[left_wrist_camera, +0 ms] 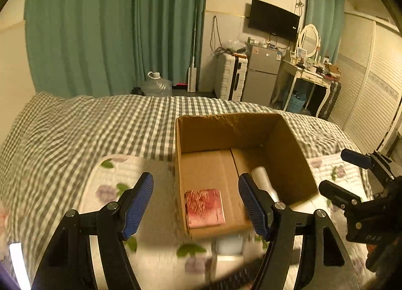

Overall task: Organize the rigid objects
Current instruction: 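Carry the card and bottle over the cardboard box and open both tools, then grasp the black remote control with the left tool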

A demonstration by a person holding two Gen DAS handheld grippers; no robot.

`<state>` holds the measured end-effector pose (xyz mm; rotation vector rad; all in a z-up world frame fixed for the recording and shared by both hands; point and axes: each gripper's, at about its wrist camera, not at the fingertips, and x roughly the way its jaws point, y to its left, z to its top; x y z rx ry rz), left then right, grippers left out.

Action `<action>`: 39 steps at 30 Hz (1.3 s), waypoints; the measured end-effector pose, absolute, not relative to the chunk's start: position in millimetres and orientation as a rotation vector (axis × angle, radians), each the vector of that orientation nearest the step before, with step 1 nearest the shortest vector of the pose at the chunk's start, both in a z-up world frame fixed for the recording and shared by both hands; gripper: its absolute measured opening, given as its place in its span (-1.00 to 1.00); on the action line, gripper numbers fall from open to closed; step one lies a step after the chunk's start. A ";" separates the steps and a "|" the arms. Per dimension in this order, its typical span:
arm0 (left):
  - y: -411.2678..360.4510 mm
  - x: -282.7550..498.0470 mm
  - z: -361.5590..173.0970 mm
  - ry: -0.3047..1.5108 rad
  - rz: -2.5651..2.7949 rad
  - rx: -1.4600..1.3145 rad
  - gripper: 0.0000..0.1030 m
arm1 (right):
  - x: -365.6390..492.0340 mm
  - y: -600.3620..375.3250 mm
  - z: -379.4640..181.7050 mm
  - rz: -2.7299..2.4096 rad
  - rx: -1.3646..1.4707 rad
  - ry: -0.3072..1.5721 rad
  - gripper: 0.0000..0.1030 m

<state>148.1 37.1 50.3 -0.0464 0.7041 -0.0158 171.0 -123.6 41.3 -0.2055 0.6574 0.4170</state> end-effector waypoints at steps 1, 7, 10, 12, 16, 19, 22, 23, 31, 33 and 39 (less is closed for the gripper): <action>35.6 137.8 54.0 0.706 -0.010 -0.035 0.43 | 159.9 -125.4 46.3 0.411 -0.209 0.657 0.75; 20.2 85.1 58.8 0.729 -0.049 0.020 0.44 | 115.8 -127.0 55.7 0.417 -0.274 0.655 0.79; 11.5 69.2 42.3 0.750 -0.067 0.030 0.44 | 99.8 -122.8 43.2 0.447 -0.296 0.674 0.79; 8.3 65.0 24.1 0.765 -0.074 0.035 0.44 | 94.7 -119.6 29.2 0.461 -0.309 0.688 0.79; 5.1 68.0 -25.2 0.822 -0.089 0.042 0.44 | 100.1 -114.7 -17.2 0.462 -0.289 0.755 0.79; 6.8 71.6 -55.9 0.873 -0.108 0.050 0.44 | 104.8 -118.2 -51.5 0.449 -0.253 0.803 0.79; 6.3 72.2 -83.5 0.923 -0.104 0.092 0.44 | 110.1 -116.7 -69.2 0.432 -0.272 0.852 0.79; 3.7 72.9 -90.3 0.940 -0.108 0.116 0.44 | 111.7 -116.5 -70.8 0.428 -0.273 0.856 0.79; -14.1 86.4 -111.0 0.978 -0.127 0.239 0.44 | 111.6 -120.2 -69.8 0.428 -0.243 0.852 0.79; -15.2 92.4 -112.6 0.983 -0.148 0.234 0.44 | 112.3 -122.4 -69.2 0.415 -0.235 0.855 0.79; -28.9 107.7 -121.1 0.991 -0.167 0.283 0.38 | 112.5 -128.4 -69.3 0.387 -0.219 0.858 0.79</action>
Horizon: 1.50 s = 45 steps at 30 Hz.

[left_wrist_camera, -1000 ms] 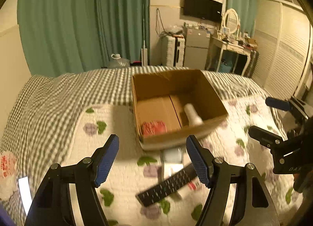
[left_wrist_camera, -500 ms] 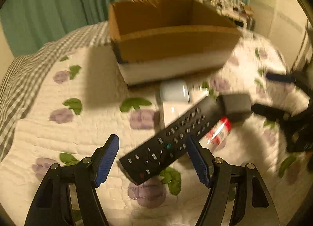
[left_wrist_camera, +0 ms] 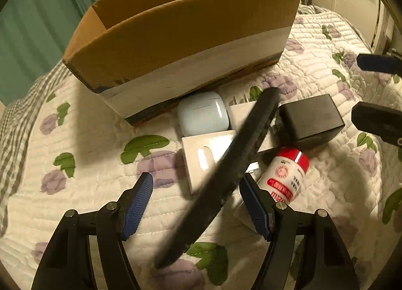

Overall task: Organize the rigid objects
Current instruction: 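Grasp the black remote control with the left tool, then grasp the red-capped white tube with the right tool while the left tool lifts the remote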

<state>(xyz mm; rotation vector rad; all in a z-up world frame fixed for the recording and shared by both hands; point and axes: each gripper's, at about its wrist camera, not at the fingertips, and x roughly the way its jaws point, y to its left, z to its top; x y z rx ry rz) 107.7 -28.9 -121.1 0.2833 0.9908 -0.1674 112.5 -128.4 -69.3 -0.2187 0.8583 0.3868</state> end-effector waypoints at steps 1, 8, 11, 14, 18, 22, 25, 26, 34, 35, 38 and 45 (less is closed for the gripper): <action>-27.9 105.9 -120.4 0.983 -0.173 0.274 0.37 | 112.7 -129.7 -69.8 0.384 -0.217 0.859 0.79; -28.6 80.5 -116.9 0.957 -0.186 0.265 -0.59 | 110.6 -131.2 -71.5 0.360 -0.219 0.857 0.79; -21.4 70.0 -106.8 0.944 -0.156 0.192 -0.62 | 106.5 -129.3 -72.0 0.353 -0.227 0.853 0.79; -13.4 59.6 -96.2 0.912 -0.121 0.136 -0.63 | 96.3 -122.7 -70.5 0.359 -0.222 0.838 0.79; 0.2 45.4 -87.3 0.880 -0.079 0.081 -0.63 | 80.4 -102.1 -78.2 0.433 -0.189 0.859 0.79; 14.8 38.3 -83.4 0.870 -0.062 0.043 -0.63 | 79.6 -72.6 -97.6 0.505 -0.234 0.916 0.79; 19.4 39.6 -84.9 0.881 -0.061 0.022 -0.63 | 89.6 -58.3 -113.0 0.497 -0.250 0.964 0.79; 20.7 40.3 -85.6 0.888 -0.066 0.013 -0.63 | 92.8 -57.5 -116.9 0.494 -0.238 0.985 0.79; 28.8 40.8 -85.5 0.898 -0.087 -0.047 -0.63 | 111.1 -41.2 -142.4 0.477 -0.178 1.068 0.79; 29.6 40.5 -84.9 0.896 -0.088 -0.049 -0.63 | 113.1 -39.7 -144.8 0.478 -0.171 1.076 0.79; 29.3 38.2 -82.2 0.887 -0.092 -0.050 -0.64 | 115.3 -32.5 -147.3 0.470 -0.196 1.071 0.49; 25.2 32.8 -76.5 0.864 -0.078 -0.034 -0.65 | 94.0 -40.5 -129.1 0.465 -0.226 1.004 0.49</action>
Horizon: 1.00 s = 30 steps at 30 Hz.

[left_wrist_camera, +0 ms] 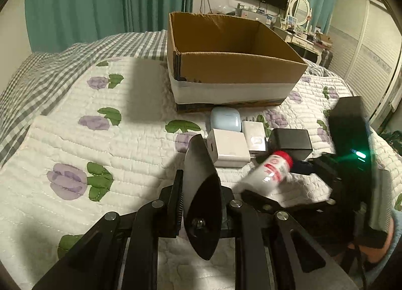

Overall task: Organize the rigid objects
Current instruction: 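Grasp the red-capped white tube with the right tool while the left tool lifts the remote, then carry the remote and tube into the cardboard box and open both tools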

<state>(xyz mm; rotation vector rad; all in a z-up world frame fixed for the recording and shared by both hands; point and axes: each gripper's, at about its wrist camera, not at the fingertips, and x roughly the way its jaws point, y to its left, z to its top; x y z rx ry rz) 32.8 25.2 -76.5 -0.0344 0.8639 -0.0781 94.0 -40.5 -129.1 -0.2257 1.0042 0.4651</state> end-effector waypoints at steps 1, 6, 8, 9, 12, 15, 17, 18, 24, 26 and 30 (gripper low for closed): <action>24.2 31.5 -74.8 0.859 -0.070 -0.031 -0.65 | 88.7 -42.0 -121.6 0.465 -0.230 0.979 0.49; 17.8 23.4 -50.3 0.804 -0.043 -0.018 -0.66 | 73.0 -55.1 -89.2 0.477 -0.164 0.897 0.49; 15.8 23.5 -38.2 0.784 -0.032 -0.018 -0.67 | 72.1 -59.4 -74.1 0.473 -0.151 0.863 0.49; 14.6 23.8 -33.9 0.779 -0.031 -0.017 -0.67 | 72.0 -61.6 -67.3 0.471 -0.146 0.847 0.49; 7.9 23.8 -12.2 0.747 -0.026 -0.001 -0.67 | 75.3 -69.4 -43.5 0.475 -0.118 0.802 0.49; 2.5 25.3 13.6 0.695 -0.024 0.011 -0.67 | 80.1 -79.2 -18.9 0.462 -0.114 0.750 0.49; 0.3 28.8 32.5 0.659 -0.021 0.014 -0.67 | 85.9 -87.5 -0.8 0.454 -0.107 0.716 0.49; -0.1 32.5 43.1 0.640 -0.019 0.012 -0.67 | 90.0 -90.8 6.9 0.451 -0.102 0.705 0.49; 0.9 64.8 84.3 0.573 -0.034 0.000 -0.67 | 124.7 -109.0 51.8 0.424 -0.093 0.618 0.49; 1.5 79.9 93.1 0.555 -0.042 0.003 -0.67 | 139.3 -107.8 60.7 0.413 -0.100 0.598 0.49; 3.2 115.2 96.4 0.551 -0.051 0.021 -0.67 | 174.2 -104.7 69.6 0.402 -0.099 0.574 0.49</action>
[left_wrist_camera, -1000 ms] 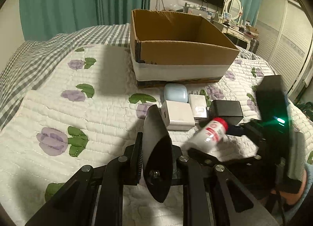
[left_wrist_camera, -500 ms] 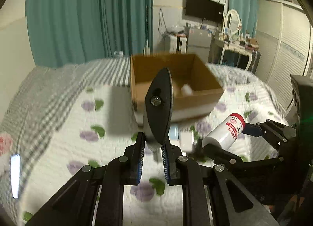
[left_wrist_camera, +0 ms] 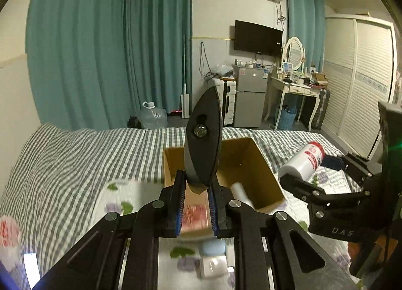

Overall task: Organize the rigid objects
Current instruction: 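Carry the remote and tube into the cardboard box and open both tools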

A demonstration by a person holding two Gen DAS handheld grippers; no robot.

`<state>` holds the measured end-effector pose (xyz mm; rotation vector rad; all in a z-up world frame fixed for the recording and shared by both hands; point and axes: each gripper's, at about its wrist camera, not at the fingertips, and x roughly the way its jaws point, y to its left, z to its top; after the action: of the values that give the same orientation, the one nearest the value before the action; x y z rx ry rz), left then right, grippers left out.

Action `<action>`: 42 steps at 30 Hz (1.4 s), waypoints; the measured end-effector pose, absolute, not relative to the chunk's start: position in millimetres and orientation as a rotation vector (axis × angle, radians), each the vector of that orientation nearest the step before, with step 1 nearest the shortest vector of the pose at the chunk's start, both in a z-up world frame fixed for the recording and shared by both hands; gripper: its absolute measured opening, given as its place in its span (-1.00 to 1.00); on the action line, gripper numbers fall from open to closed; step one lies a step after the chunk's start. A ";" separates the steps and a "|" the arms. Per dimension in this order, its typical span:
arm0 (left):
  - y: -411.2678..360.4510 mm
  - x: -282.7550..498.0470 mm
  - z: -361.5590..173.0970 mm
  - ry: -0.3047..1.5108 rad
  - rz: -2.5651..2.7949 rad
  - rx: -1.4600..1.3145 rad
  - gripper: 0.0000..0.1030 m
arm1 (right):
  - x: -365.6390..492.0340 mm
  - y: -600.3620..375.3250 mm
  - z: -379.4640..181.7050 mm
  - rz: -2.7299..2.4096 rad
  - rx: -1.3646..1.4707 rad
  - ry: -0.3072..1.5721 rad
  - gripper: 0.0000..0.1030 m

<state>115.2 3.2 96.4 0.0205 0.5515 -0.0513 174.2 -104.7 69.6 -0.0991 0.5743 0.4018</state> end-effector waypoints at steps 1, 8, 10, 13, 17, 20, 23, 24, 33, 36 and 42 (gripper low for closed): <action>4.0 125.1 94.1 0.555 -0.051 0.022 -0.67 | 184.1 -104.0 69.6 0.399 -0.099 0.569 0.49; 8.4 195.0 57.0 0.624 -0.057 0.024 -0.67 | 237.0 -108.6 42.8 0.385 -0.064 0.568 0.49; 4.4 210.5 40.2 0.651 -0.065 0.031 -0.67 | 246.7 -109.6 28.3 0.388 -0.060 0.595 0.49; -1.9 227.5 20.5 0.674 -0.071 0.058 -0.66 | 260.1 -107.6 7.5 0.387 -0.081 0.654 0.49; -5.2 240.7 2.0 0.727 -0.064 0.075 -0.55 | 270.9 -105.2 0.2 0.397 -0.085 0.677 0.49; -3.3 239.6 -2.2 0.748 -0.041 0.074 0.00 | 274.6 -103.1 -2.4 0.398 -0.083 0.678 0.49; 7.6 232.2 2.1 0.739 -0.043 0.045 0.01 | 275.7 -101.3 -6.0 0.388 -0.088 0.684 0.50; 8.9 230.8 3.9 0.737 -0.042 0.038 0.01 | 276.3 -101.1 -7.0 0.384 -0.087 0.684 0.50; 8.7 217.7 22.6 0.699 -0.029 0.060 0.02 | 277.4 -96.0 -1.9 0.374 -0.088 0.629 0.70; 10.9 209.6 29.5 0.680 -0.020 0.067 0.02 | 270.8 -107.0 6.0 0.367 -0.054 0.614 0.71; 17.6 183.8 46.0 0.648 -0.017 0.047 0.02 | 235.2 -134.6 20.2 0.328 -0.001 0.588 0.74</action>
<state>183.8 17.6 46.0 0.0469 0.6480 -0.0171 235.2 -134.6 20.2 -0.0009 0.5876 0.3277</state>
